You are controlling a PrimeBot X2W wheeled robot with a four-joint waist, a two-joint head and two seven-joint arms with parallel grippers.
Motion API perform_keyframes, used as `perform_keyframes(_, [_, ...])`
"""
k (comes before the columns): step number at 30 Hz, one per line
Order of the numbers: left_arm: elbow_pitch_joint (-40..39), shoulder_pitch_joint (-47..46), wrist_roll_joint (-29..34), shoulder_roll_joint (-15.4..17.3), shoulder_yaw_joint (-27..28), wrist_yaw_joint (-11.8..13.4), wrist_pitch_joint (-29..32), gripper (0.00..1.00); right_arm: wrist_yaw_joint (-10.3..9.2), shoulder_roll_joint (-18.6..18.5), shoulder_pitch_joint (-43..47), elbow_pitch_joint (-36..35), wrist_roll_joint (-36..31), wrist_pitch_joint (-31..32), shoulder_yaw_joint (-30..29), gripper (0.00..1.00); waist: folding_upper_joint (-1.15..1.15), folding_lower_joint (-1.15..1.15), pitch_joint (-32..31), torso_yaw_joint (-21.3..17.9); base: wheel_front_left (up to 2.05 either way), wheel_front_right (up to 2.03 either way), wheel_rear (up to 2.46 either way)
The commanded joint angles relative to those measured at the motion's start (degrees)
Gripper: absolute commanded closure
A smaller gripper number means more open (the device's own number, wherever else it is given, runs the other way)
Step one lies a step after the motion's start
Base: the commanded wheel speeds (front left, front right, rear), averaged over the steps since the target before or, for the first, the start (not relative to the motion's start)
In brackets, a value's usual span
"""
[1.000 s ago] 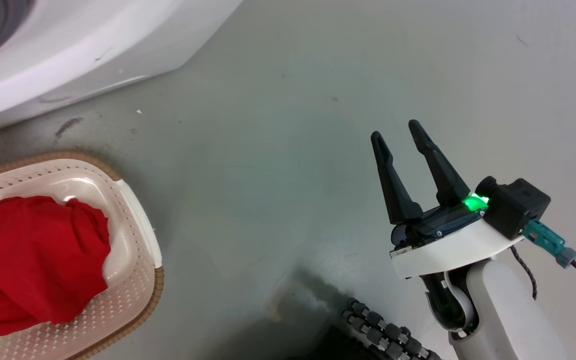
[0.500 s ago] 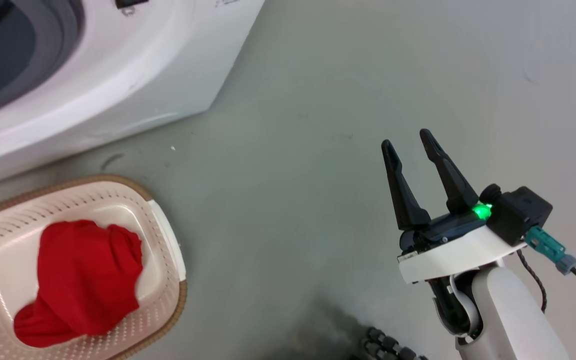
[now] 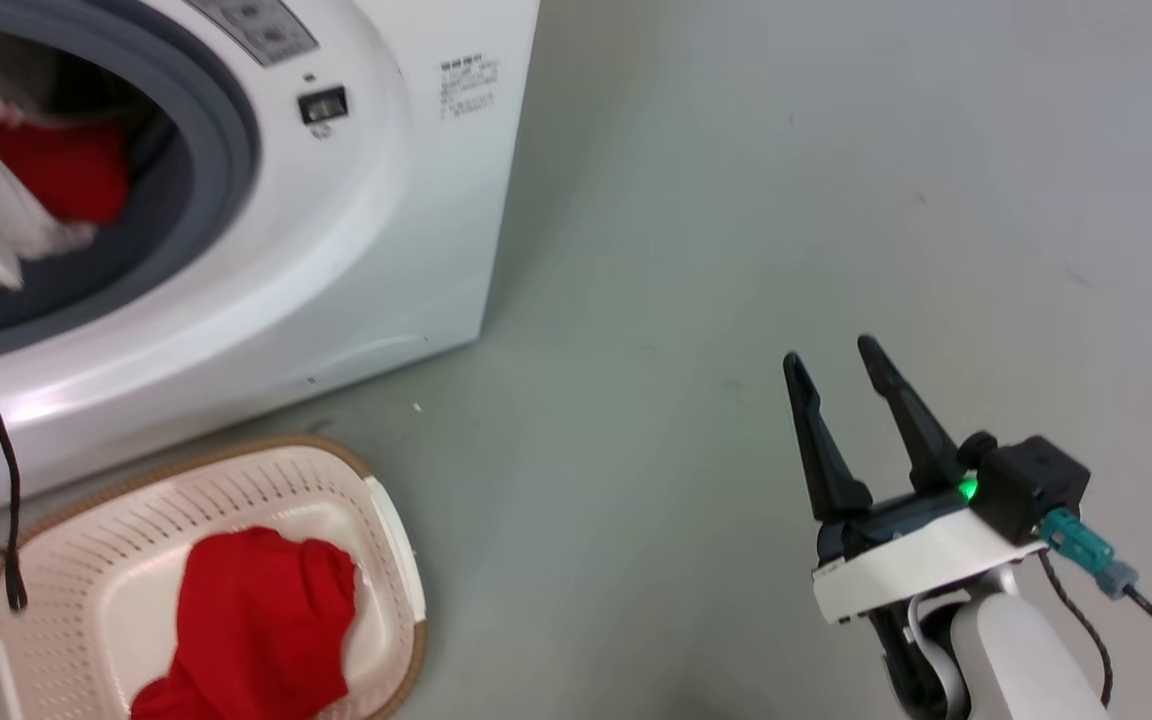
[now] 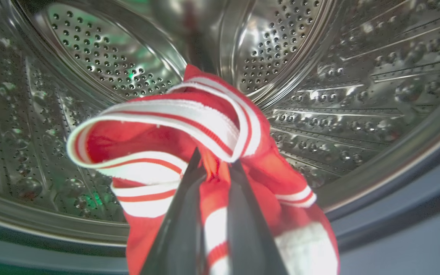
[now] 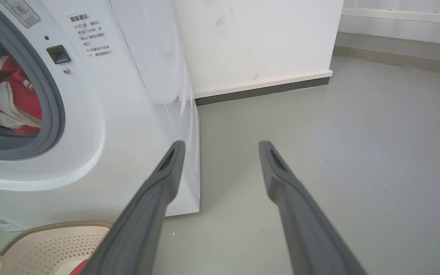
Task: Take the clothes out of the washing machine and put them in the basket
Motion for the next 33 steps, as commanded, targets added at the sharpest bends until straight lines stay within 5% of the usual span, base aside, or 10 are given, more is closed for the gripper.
perform_keyframes(1, [0.3, 1.4, -0.7, -0.4, 0.2, -0.4, -0.9, 1.00, -0.04, 0.1, 1.0, 0.4, -0.1, -0.1, -0.2, 0.00, 0.00, 0.01, -3.5, 1.4, 0.00, 0.00, 0.00])
perform_keyframes(13, [-3.8, 14.1, -3.5, -5.5, 1.2, -2.4, -4.9, 1.00, -0.04, 0.1, 6.3, 1.8, -3.3, 0.6, -1.3, 0.00, 0.00, 0.01, -14.6, 5.6, 0.00, 0.00, 0.00])
perform_keyframes(33, [-39.8, 34.8, -2.9, -10.8, -0.6, 0.7, -1.5, 1.00, -0.04, 0.1, 11.4, -3.3, -5.4, 4.4, -3.3, 0.00, 0.00, 0.01, -19.5, 13.0, 0.00, 0.00, 0.00])
